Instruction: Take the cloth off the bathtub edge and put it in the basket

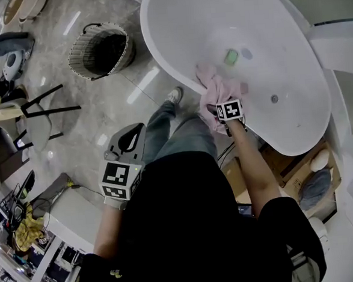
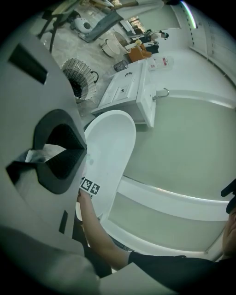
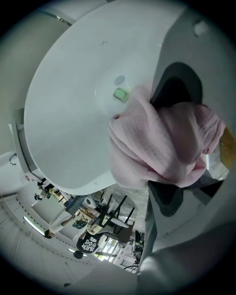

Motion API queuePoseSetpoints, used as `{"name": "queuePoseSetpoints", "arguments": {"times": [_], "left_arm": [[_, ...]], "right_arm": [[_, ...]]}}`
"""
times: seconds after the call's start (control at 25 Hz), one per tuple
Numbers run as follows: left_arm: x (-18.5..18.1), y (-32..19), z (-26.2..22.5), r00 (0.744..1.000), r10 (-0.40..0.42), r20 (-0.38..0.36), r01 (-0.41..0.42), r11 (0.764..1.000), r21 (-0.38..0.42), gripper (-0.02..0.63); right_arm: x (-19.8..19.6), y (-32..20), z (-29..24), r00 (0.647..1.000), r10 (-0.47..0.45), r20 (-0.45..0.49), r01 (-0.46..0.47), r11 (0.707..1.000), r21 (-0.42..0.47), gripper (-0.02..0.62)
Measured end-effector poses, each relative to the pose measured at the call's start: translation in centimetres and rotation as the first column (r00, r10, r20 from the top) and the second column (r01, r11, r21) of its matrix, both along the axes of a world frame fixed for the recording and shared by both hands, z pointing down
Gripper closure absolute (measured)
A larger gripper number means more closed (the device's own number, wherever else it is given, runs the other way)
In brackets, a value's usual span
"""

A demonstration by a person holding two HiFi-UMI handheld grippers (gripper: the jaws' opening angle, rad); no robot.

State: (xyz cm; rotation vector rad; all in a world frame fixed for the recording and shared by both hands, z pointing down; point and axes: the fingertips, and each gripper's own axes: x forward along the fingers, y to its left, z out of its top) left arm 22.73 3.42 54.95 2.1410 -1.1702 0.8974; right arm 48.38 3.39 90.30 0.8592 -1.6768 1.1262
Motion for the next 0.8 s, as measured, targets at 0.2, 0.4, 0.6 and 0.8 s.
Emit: {"name": "queuePoseSetpoints", "arguments": {"times": [0.2, 0.4, 0.6, 0.8], "left_arm": [[-0.6, 0.4, 0.6, 1.000, 0.003, 0.004, -0.003, 1.000, -0.018, 0.592], [-1.4, 0.0, 0.8, 1.000, -0.016, -0.002, 0.016, 0.999, -0.032, 0.592], [-1.4, 0.2, 0.6, 1.000, -0.017, -0.010, 0.016, 0.999, -0.033, 0.592], [-1.6, -0.1, 0.1, 1.000, -0.018, -0.020, 0.018, 1.000, -0.019, 0.592]], "right_arm": [[-0.2, 0.2, 1.4, 1.000, -0.012, -0.011, 0.011, 0.999, -0.047, 0.091], [-0.4, 0.1, 1.7, 0.993, -0.089, -0.078, 0.084, 0.995, -0.062, 0.205], [0.3, 0.8, 0.3, 0.979, -0.180, -0.098, 0.173, 0.982, -0.081, 0.303], [0.3, 0.1, -1.4, 0.969, -0.230, -0.088, 0.224, 0.972, -0.072, 0.408]]}}
